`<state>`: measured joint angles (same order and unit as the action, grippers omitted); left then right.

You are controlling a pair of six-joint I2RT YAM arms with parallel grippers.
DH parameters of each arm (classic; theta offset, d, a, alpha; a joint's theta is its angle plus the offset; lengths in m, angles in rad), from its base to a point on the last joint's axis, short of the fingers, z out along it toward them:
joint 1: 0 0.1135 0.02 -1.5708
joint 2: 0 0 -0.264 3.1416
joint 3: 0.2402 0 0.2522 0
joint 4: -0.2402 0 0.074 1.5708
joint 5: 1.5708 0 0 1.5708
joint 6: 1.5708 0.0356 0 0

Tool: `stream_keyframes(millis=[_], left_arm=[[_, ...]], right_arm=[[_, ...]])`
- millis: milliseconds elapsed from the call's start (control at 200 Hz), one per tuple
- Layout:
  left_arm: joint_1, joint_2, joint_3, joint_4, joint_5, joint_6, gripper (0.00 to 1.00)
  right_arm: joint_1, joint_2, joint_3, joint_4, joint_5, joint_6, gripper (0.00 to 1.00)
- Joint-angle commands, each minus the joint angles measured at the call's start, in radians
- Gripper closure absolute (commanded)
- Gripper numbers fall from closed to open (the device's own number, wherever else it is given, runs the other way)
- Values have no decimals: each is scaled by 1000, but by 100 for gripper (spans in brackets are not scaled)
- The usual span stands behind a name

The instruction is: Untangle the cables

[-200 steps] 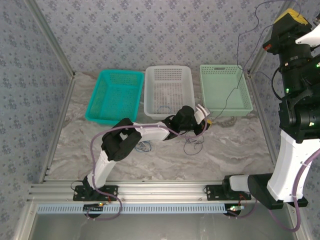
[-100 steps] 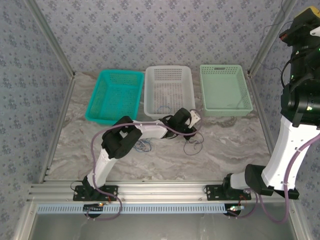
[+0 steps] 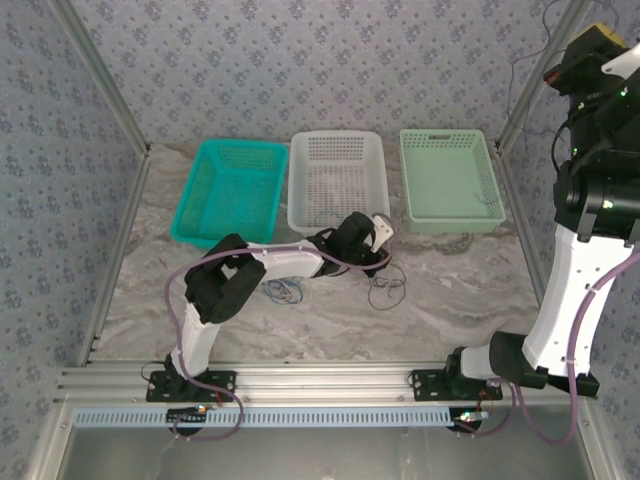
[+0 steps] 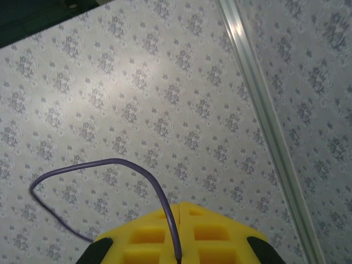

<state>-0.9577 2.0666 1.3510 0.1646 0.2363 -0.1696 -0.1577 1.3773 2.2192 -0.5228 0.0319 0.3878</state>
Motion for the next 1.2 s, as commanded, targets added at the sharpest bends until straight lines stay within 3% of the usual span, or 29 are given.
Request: stream_keyframes(millis=[0, 415, 884, 1194], left_arm=[[-11, -52, -18, 0, 28, -13, 100], [-18, -114, -82, 9, -2, -30, 100], [-18, -113, -106, 18, -11, -41, 100], [-18, -142, -136, 22, -12, -54, 100]], right_arm=[[-7, 29, -25, 41, -63, -20, 100], [-26, 124, -123, 108, -132, -93, 100], [-16, 243, -146, 0, -182, -112, 100], [6, 272, -299, 4, -117, -78, 100]])
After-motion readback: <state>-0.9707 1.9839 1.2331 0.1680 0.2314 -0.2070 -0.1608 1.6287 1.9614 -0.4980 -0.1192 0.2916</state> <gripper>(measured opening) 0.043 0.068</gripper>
